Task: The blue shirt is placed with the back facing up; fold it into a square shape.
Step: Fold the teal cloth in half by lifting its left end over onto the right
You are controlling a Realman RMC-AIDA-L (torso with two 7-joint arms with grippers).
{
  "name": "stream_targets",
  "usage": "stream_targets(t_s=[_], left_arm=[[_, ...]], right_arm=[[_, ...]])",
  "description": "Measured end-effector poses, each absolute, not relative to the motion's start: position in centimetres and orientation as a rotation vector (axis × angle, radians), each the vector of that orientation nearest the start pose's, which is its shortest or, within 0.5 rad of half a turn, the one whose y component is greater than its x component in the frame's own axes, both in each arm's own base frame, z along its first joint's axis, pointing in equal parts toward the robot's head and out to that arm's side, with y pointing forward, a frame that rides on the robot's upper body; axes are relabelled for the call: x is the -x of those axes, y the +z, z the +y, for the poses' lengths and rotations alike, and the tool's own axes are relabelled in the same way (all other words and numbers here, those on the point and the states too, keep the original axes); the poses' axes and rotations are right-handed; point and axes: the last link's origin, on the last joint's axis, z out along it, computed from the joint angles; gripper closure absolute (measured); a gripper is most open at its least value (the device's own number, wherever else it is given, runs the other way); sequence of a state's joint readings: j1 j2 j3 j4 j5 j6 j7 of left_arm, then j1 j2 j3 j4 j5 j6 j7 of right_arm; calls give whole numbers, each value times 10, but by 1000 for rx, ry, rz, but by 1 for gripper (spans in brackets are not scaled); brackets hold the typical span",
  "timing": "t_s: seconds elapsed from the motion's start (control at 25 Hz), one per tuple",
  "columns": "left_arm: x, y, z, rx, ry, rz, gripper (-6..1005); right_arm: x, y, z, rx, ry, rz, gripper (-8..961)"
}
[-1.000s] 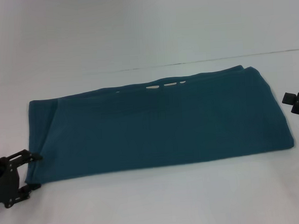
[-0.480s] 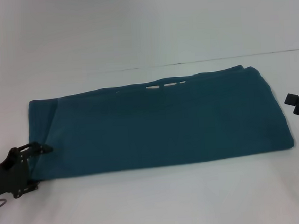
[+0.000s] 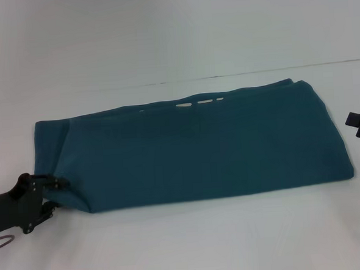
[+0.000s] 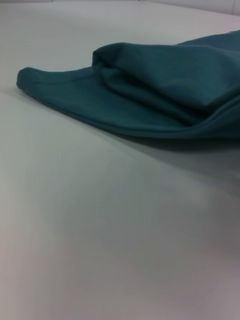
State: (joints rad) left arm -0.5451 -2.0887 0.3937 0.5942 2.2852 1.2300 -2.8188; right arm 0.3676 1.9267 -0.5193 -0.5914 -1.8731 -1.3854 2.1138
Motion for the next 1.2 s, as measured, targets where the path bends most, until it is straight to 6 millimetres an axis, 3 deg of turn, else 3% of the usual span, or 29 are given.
stream_targets(t_s=[0.12,0.32,0.64,0.92,1.2], left_arm=[[333,5,345,-1564,973,2839,518],[334,8,344,-1565,977,2835,766],[325,16,347,-1695,985,2741,975],[318,35,355,-1860,1005,2639,980],[323,54,359,-1927,1045,2663,980]], right_arm=[[-363,90,316,1858,944,1688,246],[-364,92,316,1849,948,1688,246],[-364,92,316,1843,953,1688,246],[-365,91,316,1838,956,1693,246],[-362,90,315,1842,974,1715,245]])
